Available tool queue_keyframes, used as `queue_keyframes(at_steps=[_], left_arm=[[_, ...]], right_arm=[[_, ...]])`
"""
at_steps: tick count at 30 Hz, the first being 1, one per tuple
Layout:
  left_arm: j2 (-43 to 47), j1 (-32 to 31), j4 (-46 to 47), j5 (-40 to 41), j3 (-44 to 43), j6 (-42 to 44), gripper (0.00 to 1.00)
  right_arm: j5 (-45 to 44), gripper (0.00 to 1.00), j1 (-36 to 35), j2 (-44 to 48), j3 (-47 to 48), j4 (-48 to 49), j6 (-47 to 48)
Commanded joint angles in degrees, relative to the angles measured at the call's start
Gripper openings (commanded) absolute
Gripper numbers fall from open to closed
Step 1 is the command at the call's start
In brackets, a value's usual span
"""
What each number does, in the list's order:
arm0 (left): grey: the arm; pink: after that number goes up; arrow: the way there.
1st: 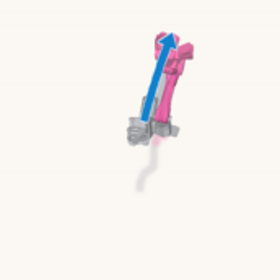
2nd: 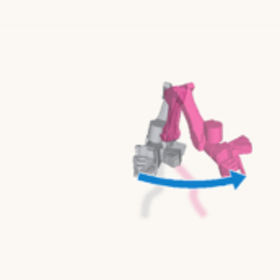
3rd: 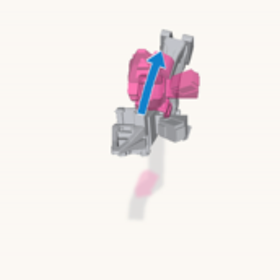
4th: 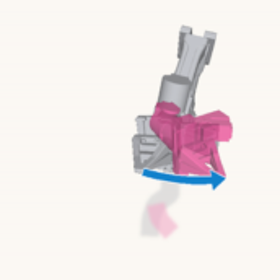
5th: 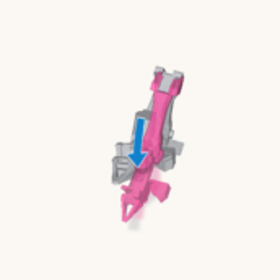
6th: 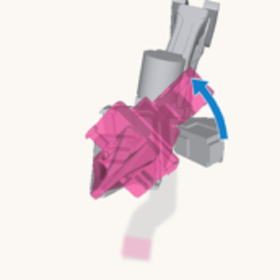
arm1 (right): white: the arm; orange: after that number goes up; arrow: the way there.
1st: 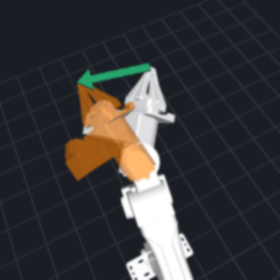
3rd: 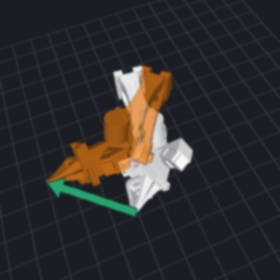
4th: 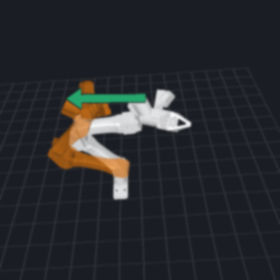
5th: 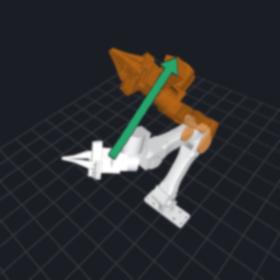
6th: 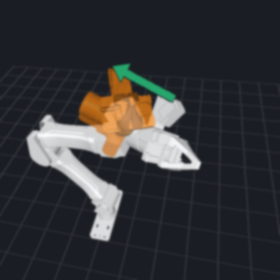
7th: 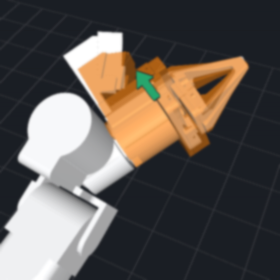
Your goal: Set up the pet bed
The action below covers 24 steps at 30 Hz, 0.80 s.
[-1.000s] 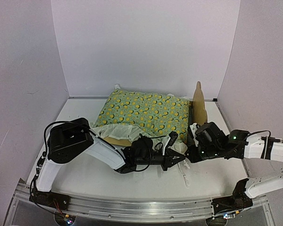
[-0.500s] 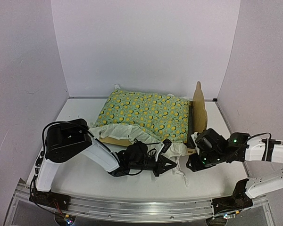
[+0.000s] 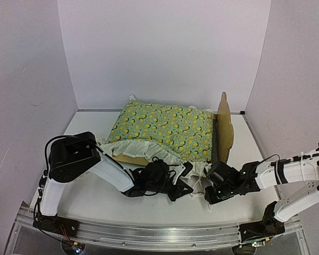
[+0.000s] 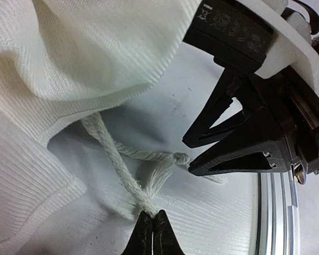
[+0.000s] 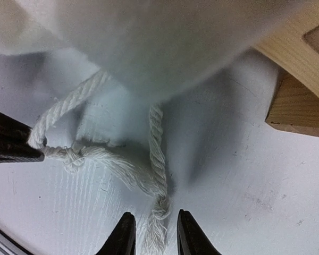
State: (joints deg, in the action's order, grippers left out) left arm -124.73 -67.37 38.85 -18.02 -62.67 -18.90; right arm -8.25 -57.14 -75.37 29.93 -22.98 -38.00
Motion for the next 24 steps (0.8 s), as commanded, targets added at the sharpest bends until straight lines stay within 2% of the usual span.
queue_keyframes(at_steps=[1, 8, 10, 15, 18, 21, 24], left_arm=[[3.5, 0.3, -1.1, -2.0, -2.3, 1.2, 0.0], [5.2, 0.3, -2.6, -3.0, -2.2, 2.0, 0.0], [5.3, 0.3, -3.1, -4.0, -2.4, 2.0, 0.0], [3.7, 0.1, -4.0, -5.3, -3.3, 0.7, 0.0], [2.7, -0.5, -4.1, -5.2, -4.4, 0.6, 0.02], [3.2, -0.7, -4.2, -4.5, -4.6, 0.9, 0.16], [5.2, -0.7, -4.2, -2.0, -3.6, 1.1, 0.44]], right_arm=[[-2.9, 0.27, -1.1, -1.5, -1.3, 4.8, -2.3], [-9.8, 0.12, -1.9, -2.2, -3.1, 3.9, -5.8], [-12.1, 0.0, -1.9, -1.2, -3.5, 3.5, -7.1], [-16.8, 0.0, -1.8, 8.4, -4.5, -0.4, -9.0], [-15.7, 0.0, -1.7, 13.3, -4.7, -1.3, -7.9], [-13.5, 0.0, -1.8, 16.0, -4.8, -1.9, -6.8], [-13.1, 0.0, -1.8, 16.9, -4.7, -3.8, -6.5]])
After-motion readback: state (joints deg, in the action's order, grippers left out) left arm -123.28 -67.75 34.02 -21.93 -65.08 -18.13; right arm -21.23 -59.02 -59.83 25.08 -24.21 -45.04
